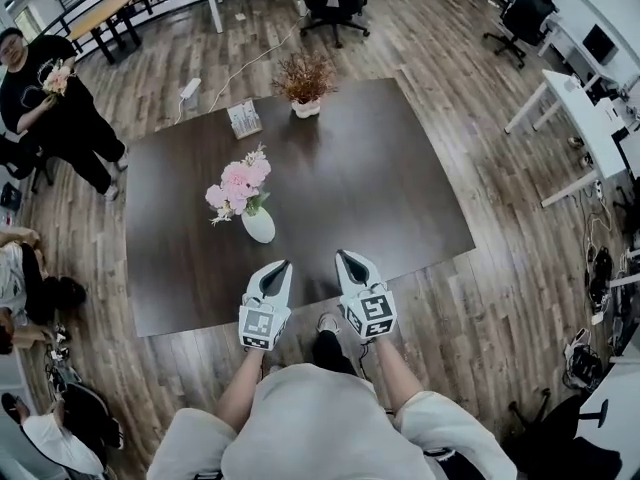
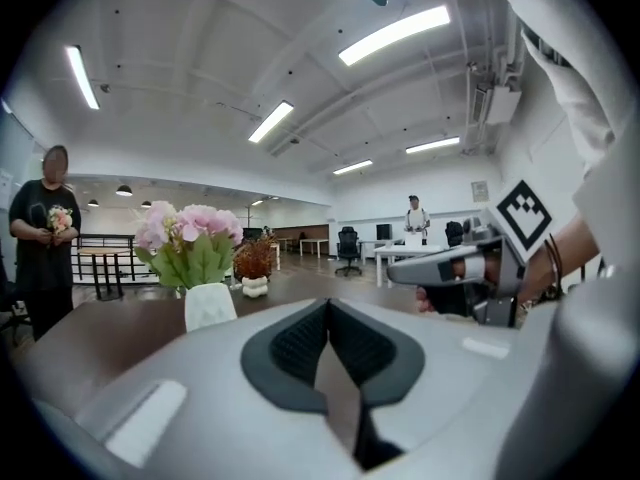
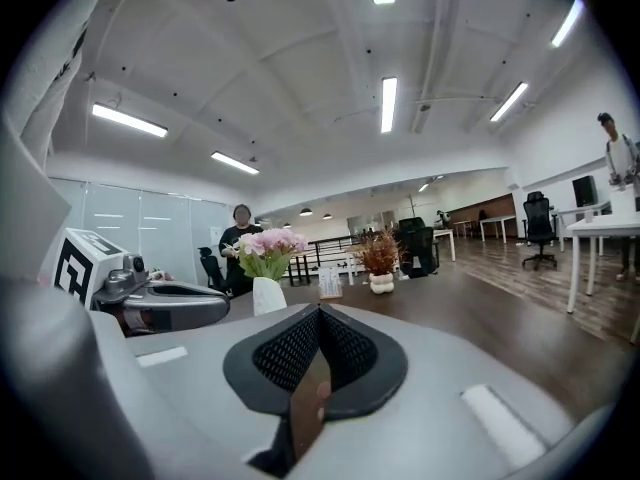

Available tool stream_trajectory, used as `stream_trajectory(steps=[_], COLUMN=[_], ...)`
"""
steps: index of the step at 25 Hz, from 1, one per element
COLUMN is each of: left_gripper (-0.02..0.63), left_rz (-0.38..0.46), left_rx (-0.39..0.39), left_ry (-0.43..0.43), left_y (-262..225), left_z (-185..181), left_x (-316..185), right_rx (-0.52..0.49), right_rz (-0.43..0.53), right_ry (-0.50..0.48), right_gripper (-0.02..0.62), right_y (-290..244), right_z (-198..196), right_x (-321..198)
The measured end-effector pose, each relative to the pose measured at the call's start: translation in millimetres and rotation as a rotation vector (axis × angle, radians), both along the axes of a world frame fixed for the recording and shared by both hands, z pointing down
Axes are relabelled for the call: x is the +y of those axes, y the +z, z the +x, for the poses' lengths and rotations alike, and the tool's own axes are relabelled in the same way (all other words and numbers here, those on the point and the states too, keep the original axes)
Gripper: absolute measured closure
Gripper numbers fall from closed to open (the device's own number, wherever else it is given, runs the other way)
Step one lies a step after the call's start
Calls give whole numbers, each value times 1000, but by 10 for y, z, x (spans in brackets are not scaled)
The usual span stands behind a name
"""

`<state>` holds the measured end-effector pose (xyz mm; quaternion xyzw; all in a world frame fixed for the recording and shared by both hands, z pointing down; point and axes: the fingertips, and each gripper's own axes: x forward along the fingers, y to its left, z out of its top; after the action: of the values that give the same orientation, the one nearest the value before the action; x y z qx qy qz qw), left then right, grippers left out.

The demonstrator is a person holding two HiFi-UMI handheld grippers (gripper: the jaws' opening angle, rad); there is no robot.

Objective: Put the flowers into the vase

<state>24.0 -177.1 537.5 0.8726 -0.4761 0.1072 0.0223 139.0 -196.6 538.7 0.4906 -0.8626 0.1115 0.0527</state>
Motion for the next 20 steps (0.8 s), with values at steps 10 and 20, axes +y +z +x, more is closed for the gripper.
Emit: stream_trajectory(steps=[10,20], left_gripper=[597,597], left_rz=[31,64], left_rx=[37,48], left_ry=[87,109], left_y=[-45,-224], left_z=[-515,-1358], left_x=[994,2154], right_rx=[15,-6], right_rz=[58,79], right_ry=[104,185], right_gripper=[598,600], right_y=[-190,-265], right_z=[-446,-1306], right_x=[1071,2359])
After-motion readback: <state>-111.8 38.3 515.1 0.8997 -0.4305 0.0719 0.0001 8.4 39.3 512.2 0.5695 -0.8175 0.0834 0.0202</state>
